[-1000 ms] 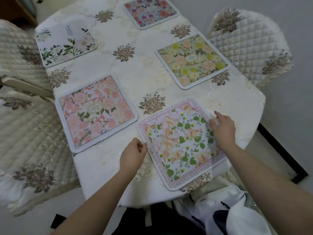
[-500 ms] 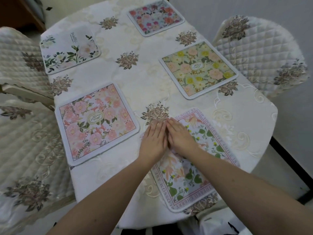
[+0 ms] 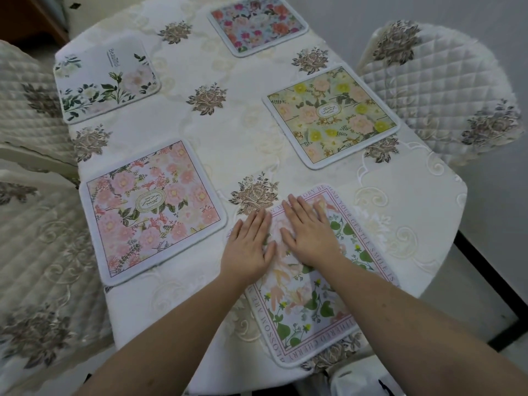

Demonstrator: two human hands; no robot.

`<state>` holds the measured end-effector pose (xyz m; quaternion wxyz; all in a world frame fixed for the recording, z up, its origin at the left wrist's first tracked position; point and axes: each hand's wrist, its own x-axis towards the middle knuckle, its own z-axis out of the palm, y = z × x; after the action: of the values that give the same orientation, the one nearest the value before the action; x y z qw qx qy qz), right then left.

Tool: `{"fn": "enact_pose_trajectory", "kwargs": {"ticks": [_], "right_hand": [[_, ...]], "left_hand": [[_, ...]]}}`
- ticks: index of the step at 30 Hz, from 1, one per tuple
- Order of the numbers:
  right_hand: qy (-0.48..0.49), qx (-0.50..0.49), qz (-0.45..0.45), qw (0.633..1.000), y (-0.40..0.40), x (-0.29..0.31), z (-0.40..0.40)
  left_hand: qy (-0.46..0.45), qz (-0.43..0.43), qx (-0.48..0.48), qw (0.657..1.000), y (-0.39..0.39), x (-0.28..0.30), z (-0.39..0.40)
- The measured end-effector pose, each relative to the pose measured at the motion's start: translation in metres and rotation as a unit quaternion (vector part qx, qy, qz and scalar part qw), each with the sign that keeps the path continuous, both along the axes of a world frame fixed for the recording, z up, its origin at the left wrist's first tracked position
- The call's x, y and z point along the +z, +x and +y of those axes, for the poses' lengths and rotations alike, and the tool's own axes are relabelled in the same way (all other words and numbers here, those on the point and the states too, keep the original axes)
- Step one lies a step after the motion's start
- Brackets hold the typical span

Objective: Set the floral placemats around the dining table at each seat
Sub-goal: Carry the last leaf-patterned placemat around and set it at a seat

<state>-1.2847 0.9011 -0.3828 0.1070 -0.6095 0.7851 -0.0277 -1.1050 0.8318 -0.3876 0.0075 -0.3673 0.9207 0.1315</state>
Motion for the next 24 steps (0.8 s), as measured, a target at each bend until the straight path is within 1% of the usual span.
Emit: {"fn": "enact_pose_trajectory", "kwargs": {"ticks": [5, 10, 14, 17, 24], "right_hand": [[-0.002, -0.025, 0.003, 1.0, -0.011, -0.002, 0.004], [0.004, -0.055, -0.005, 0.998, -0.036, 0.001, 0.016], [-0.002, -0.084, 0.0, 0.996, -0.054, -0.001, 0.027], [-0.005, -0.102, 0.005, 0.995, -0.056, -0.001, 0.03], [0.015, -0.187, -0.003, 0.982, -0.069, 0.009, 0.056]], "left_hand": [[-0.011, -0.015, 0.012, 1.0, 0.02, 0.002, -0.007], [0.005, -0.022, 0.009, 1.0, 0.039, 0.003, -0.014], [0.002, -0.039, 0.007, 0.999, 0.039, 0.007, -0.013], [-0.012, -0.057, 0.024, 0.998, 0.036, 0.013, -0.009], [-0.026, -0.104, 0.04, 0.993, 0.04, 0.017, -0.005]]}}
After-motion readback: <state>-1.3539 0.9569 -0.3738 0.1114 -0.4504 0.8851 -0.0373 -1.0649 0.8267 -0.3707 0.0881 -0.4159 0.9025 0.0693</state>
